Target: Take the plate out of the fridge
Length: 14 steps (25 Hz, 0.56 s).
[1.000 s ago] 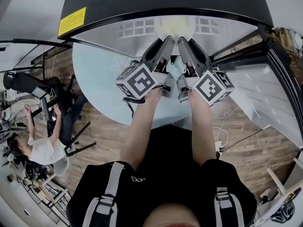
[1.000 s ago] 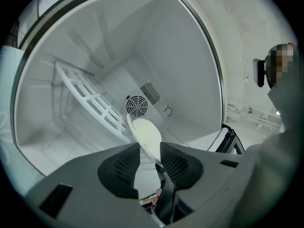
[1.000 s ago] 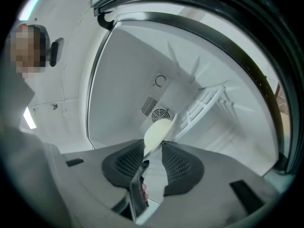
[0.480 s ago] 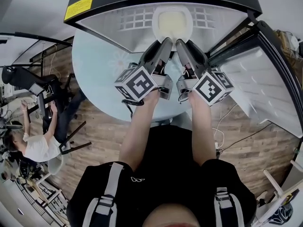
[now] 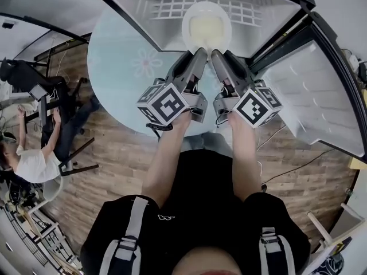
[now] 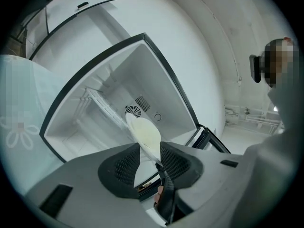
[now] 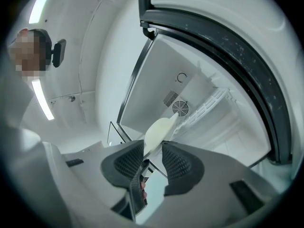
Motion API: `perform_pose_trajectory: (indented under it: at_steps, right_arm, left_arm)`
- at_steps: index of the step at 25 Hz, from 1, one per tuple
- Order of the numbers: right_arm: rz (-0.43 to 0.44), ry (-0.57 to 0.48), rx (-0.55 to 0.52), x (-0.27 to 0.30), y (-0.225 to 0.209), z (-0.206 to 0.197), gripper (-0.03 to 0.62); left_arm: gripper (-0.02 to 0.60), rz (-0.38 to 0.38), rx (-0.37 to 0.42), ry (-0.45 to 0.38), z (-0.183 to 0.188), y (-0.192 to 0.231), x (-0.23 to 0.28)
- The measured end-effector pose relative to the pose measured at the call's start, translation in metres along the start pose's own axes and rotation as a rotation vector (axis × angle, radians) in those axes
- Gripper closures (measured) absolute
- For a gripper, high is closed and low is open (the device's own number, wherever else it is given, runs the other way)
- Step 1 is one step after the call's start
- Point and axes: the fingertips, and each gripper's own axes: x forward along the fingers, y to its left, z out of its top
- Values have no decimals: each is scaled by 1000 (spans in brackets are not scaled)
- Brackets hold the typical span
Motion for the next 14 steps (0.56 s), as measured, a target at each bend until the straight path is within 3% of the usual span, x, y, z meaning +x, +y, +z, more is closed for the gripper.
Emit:
perform_pose_trajectory:
  at_steps: [14]
  right_arm:
    - [40,41,-13,-21,7,-17,467]
  left_arm:
    - [451,34,-5,-28,-17,-4,-24]
